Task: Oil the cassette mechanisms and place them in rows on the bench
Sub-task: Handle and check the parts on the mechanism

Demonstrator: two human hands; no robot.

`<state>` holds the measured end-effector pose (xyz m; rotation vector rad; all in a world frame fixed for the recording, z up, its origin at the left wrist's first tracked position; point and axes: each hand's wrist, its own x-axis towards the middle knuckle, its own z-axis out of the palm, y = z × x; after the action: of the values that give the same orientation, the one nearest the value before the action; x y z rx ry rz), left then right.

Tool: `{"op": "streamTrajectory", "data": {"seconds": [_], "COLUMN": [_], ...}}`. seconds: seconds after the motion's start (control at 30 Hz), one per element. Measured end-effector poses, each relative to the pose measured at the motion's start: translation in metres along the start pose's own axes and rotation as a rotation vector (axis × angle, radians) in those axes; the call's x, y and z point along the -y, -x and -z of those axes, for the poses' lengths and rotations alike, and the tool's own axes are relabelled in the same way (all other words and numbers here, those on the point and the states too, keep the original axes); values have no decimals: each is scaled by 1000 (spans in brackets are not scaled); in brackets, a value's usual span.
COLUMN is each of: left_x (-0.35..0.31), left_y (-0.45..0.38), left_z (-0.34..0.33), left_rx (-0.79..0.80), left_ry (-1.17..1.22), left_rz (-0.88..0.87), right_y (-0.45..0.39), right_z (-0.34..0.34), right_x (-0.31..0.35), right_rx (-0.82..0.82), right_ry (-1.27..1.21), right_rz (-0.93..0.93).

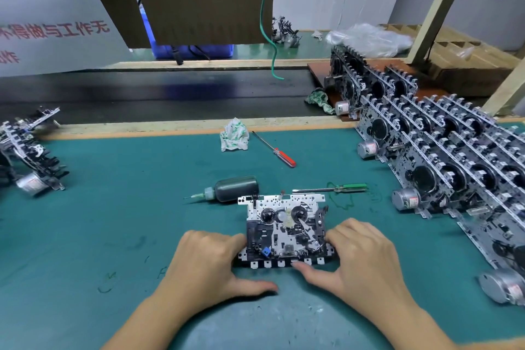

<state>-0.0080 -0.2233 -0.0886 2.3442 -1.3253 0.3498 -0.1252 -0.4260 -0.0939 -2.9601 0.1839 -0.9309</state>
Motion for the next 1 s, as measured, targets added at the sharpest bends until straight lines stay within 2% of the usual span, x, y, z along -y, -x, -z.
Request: {"op": "streamTrajectory", "data": {"seconds": [0.2, 0.47, 0.63, 0.73, 0.87, 1.0], "left_x": [0, -3, 2, -4, -13, -6], "left_y": [1, -1, 1, 1, 0, -3], "left_z": [1, -2, 0, 2, -5, -2], "left_rx": [-33, -91, -44, -55, -126, -115], "left_ry": [-40, -114, -99, -121, -126, -131], "left_rz": [-57, 63, -25, 24, 121, 86], "right_y": [-2, -3, 2, 2, 3, 3], "right_z": [2, 1, 2, 1, 2, 2], "right_x": [-13, -10, -9, -6, -6, -6], "right_rx": [65, 72, 54, 20, 58, 72], "right_ry": [-59, -189, -138, -144, -173, -184], "right_rz": [146, 98, 97, 45, 75, 97]}}
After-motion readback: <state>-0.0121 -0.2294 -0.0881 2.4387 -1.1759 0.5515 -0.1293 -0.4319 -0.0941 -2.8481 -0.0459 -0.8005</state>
